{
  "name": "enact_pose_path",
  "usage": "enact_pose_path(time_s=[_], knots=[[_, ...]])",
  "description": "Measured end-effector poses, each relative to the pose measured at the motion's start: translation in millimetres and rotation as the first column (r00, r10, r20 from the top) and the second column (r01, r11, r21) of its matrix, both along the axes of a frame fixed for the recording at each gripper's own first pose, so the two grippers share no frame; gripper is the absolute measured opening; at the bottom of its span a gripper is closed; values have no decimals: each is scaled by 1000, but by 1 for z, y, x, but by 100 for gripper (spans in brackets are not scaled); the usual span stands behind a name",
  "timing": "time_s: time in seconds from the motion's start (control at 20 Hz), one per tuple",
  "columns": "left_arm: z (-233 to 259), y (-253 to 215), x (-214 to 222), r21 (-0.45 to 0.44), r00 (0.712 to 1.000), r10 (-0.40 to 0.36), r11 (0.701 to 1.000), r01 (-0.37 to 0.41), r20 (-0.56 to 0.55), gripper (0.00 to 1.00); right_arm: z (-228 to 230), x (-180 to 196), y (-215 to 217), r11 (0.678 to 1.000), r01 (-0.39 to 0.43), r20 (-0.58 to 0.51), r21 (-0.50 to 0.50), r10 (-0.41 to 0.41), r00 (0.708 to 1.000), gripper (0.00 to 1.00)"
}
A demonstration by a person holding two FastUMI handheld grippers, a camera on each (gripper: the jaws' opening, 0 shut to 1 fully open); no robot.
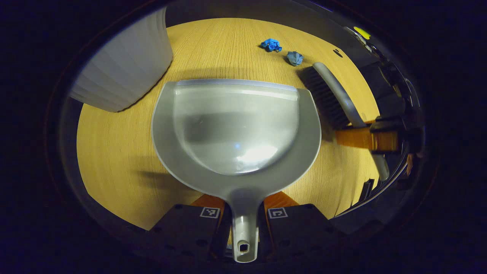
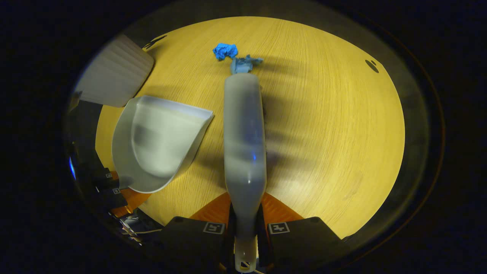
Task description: Pick up the small broom and dustpan from the desktop, sweep the trash into the dustpan with the broom, and then empty the trash into the garbage bin.
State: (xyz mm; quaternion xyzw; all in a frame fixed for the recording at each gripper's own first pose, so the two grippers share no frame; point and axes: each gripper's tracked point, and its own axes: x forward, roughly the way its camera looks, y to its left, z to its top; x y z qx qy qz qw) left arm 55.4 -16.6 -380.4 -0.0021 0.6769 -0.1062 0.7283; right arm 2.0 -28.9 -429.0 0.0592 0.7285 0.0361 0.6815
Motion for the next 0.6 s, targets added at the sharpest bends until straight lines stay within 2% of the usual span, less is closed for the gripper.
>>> enact_pose_path(time_s=[0.2,0.3,0.35,0.4,0.5,0.6], knots=[[1,13,-6,13,998,-56,998,56,-20,30,1,56,-34,999,29,67,-37,-27,997,27],[1,18,-7,26,997,-73,997,74,-33,29,8,68,-42,998,68,63,-17,-67,996,27],[0,21,-7,34,996,-79,996,80,-38,30,16,78,-47,996,94,78,3,-94,993,33],[0,21,-7,36,996,-81,996,83,-40,29,16,82,-47,995,102,93,15,-103,990,27],[-1,20,-6,34,995,-86,996,88,-46,29,6,81,-61,995,95,60,-12,-94,994,27],[-1,23,-1,51,993,-107,993,110,-56,30,-8,97,-68,992,123,33,-26,-122,992,27]])
